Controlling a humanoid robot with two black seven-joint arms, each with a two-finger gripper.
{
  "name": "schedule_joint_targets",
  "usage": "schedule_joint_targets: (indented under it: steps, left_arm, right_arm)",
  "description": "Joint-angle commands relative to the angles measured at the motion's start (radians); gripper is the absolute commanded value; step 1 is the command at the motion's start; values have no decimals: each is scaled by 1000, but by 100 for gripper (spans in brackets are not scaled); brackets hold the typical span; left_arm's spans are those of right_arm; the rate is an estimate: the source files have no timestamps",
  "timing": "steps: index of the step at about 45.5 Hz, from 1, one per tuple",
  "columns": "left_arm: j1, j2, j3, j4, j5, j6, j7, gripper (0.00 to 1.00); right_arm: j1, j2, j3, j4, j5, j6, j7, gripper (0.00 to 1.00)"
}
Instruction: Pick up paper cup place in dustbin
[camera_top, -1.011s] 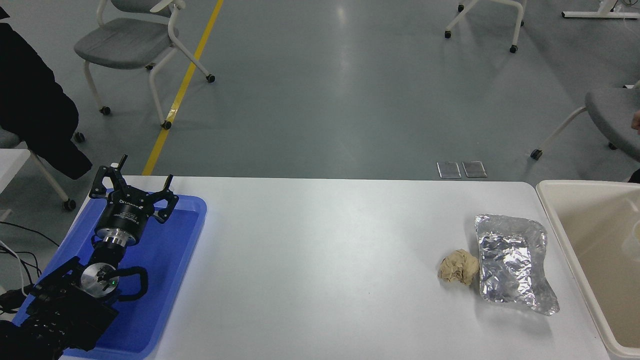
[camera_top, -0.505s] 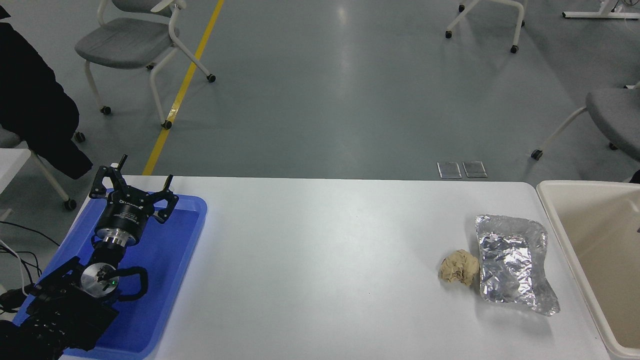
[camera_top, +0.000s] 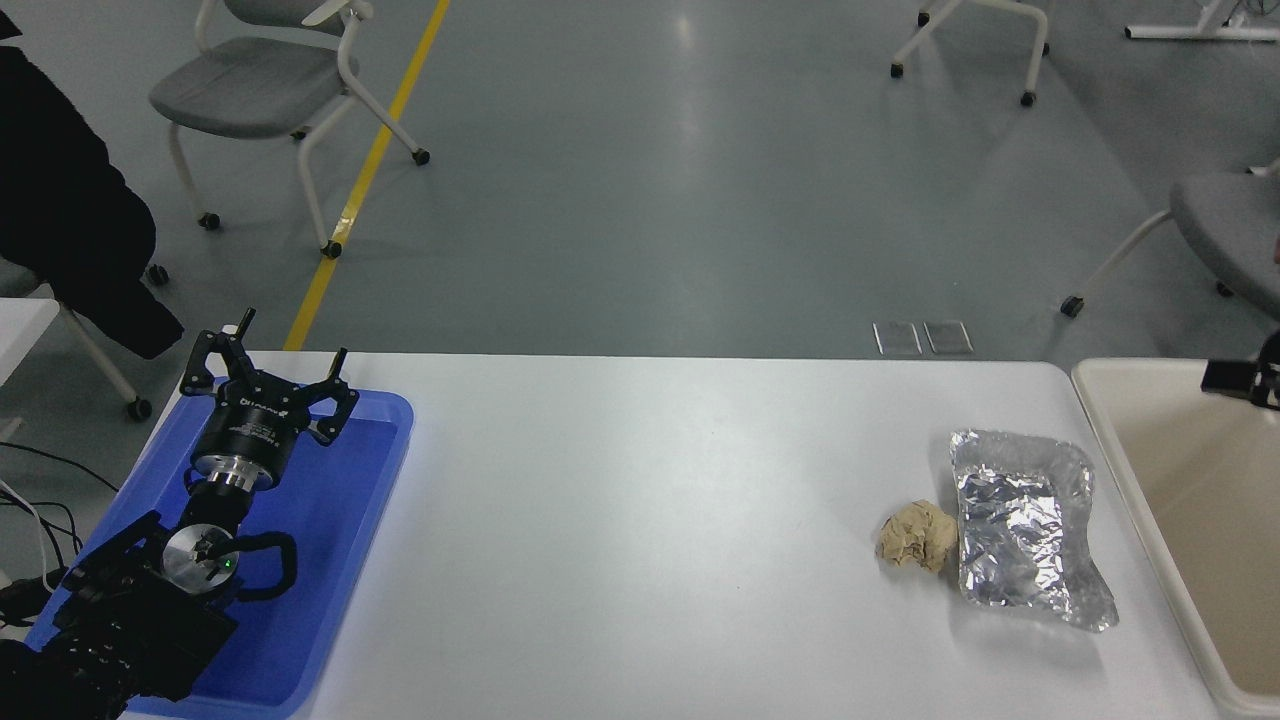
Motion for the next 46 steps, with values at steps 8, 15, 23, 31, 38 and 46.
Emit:
schedule_joint_targets:
  steps: [8, 15, 23, 31, 38, 46]
  left_arm:
    - [0, 0, 0, 1, 0, 0, 1, 100]
    - [0, 0, 0, 1, 0, 0, 1, 100]
    - [2, 0, 0, 1, 0, 0, 1, 100]
    - [3, 0, 0, 1, 0, 0, 1, 100]
    - [3, 1, 0, 1, 0, 0, -1, 100]
    - [3, 1, 0, 1, 0, 0, -1, 100]
  right_arm:
    - [573, 117, -390, 427, 30, 179, 4, 100]
    - [682, 222, -428, 501, 166, 239, 4, 100]
    - [772, 341, -422, 538, 343, 329, 4, 100]
    - [815, 435, -401, 536, 446, 401, 4, 100]
    - [851, 530, -399, 533, 518, 429, 4, 100]
    - [901, 611, -405, 535, 621, 467, 2, 100]
